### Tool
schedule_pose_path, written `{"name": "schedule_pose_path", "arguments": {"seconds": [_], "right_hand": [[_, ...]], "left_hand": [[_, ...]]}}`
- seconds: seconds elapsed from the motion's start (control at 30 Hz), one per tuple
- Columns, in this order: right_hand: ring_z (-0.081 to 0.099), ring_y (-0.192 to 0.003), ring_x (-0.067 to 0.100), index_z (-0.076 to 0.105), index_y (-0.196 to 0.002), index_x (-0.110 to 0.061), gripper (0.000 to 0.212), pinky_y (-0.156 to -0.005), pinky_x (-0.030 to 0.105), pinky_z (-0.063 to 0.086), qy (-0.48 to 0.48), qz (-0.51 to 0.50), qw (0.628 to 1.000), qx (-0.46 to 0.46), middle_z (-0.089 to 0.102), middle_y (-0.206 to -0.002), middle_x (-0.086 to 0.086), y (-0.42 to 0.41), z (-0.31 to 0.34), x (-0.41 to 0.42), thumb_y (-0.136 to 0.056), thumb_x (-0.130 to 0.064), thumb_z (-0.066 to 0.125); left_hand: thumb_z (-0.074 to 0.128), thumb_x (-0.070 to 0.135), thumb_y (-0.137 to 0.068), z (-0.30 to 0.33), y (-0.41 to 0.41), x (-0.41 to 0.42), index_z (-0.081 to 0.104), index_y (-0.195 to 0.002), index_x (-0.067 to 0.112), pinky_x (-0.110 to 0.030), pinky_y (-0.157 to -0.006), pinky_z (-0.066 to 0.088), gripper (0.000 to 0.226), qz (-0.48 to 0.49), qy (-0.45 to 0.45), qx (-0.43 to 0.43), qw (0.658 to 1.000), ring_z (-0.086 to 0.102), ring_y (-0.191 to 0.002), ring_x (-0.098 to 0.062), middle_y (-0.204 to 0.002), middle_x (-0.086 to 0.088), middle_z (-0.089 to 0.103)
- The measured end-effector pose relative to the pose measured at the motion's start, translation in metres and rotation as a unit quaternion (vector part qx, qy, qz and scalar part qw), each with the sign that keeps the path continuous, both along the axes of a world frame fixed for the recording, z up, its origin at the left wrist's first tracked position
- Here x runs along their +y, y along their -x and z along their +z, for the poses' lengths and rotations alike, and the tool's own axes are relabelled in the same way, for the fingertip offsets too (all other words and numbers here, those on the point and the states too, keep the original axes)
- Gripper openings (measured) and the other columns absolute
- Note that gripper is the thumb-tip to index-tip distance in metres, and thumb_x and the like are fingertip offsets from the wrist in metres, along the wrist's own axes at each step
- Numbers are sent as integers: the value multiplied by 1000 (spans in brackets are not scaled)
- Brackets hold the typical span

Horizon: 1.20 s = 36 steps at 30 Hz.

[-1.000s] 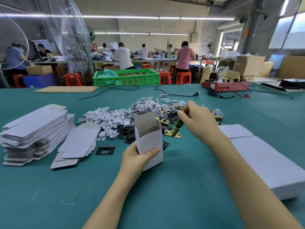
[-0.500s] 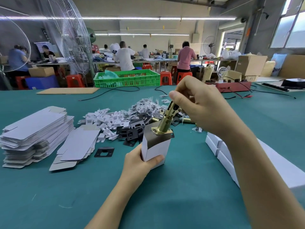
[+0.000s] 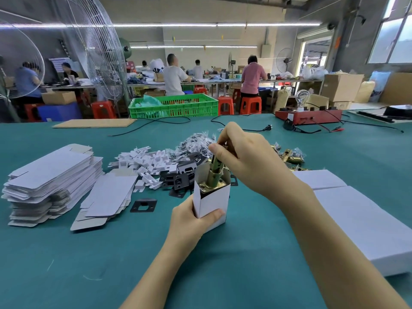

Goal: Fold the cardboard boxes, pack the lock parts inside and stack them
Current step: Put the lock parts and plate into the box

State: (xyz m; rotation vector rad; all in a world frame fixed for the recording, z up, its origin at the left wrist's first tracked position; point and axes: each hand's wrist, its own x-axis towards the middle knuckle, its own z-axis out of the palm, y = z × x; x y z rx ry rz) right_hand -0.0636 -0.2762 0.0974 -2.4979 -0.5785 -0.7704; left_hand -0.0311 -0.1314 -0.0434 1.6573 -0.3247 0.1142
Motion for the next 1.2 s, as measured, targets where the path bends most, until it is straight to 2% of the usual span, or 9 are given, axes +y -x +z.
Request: {"name": "schedule_pose_path", "arguments": {"seconds": [0.23, 0.37, 0.53, 0.77, 0.87, 0.93, 1.0, 1.1, 1.2], "right_hand": [[55, -76, 28, 46, -99, -7, 28, -70, 43, 42, 71, -22, 996, 53, 61, -81, 9, -6, -6, 0, -100, -35, 46], [55, -72, 29, 46, -98, -6, 28, -67, 43, 43, 87, -17, 994, 70, 61, -77, 12, -9, -10, -2, -100, -34, 47], [52, -69, 33, 38, -98, -5, 25, -63, 46, 40, 125, -17, 988, 90, 56, -75, 16, -13, -16, 0, -99, -28, 48], [44, -68, 28, 28, -87, -13, 25, -58, 39, 31, 169, -49, 979, 98, 47, -73, 9, -20, -22, -1, -98, -23, 48], [41, -69, 29, 32, -87, -11, 18, -58, 38, 28, 185, -70, 974, 111, 42, -72, 8, -24, -27, -3, -97, -13, 46], [38, -68, 28, 32, -86, -10, 17, -57, 37, 27, 180, -75, 973, 119, 38, -70, 7, -25, -29, -4, -96, -11, 46], [36, -66, 26, 32, -84, -11, 18, -57, 37, 28, 171, -72, 975, 119, 37, -68, 6, -25, -29, -4, -94, -10, 47], [39, -68, 26, 35, -84, -11, 17, -59, 39, 34, 150, -60, 979, 125, 43, -71, 8, -23, -27, -4, -94, -12, 49], [45, -68, 26, 43, -81, -9, 17, -62, 39, 39, 114, -36, 986, 119, 53, -74, 11, -21, -23, -5, -93, -15, 53]], "left_hand": [[84, 16, -74, -2, -1, -1, 66, -82, 38, -9, -60, 48, 29, 16, -28, -3, 999, 63, -74, 6, -81, 29, 69], [83, 17, -75, -2, -2, -1, 66, -85, 39, -8, -61, 48, 30, 19, -30, 4, 999, 64, -76, 7, -83, 29, 69], [83, 19, -75, -2, -2, 0, 66, -86, 42, -9, -64, 49, 31, 20, -34, 5, 999, 64, -79, 7, -85, 30, 69], [81, 28, -69, 1, 1, -1, 68, -80, 49, -11, -62, 49, 28, 20, -34, 17, 999, 65, -79, 2, -85, 24, 71], [74, 42, -64, 1, 1, -3, 69, -86, 34, -26, -66, 50, 23, 31, -56, 7, 998, 61, -76, -13, -85, 6, 70], [72, 42, -65, 1, 1, -4, 68, -86, 33, -37, -74, 54, 23, 32, -56, 5, 998, 62, -81, -20, -86, 4, 70], [72, 42, -65, 1, 1, -3, 68, -85, 34, -39, -75, 54, 21, 34, -57, 6, 998, 63, -83, -21, -84, 5, 71], [70, 43, -67, 0, 0, -2, 68, -83, 29, -33, -66, 49, 22, 34, -56, -5, 998, 58, -75, -23, -81, 2, 69], [74, 37, -74, 0, -1, -1, 68, -86, 28, -37, -70, 50, 16, 27, -51, 0, 998, 60, -83, -26, -84, 0, 70]]}}
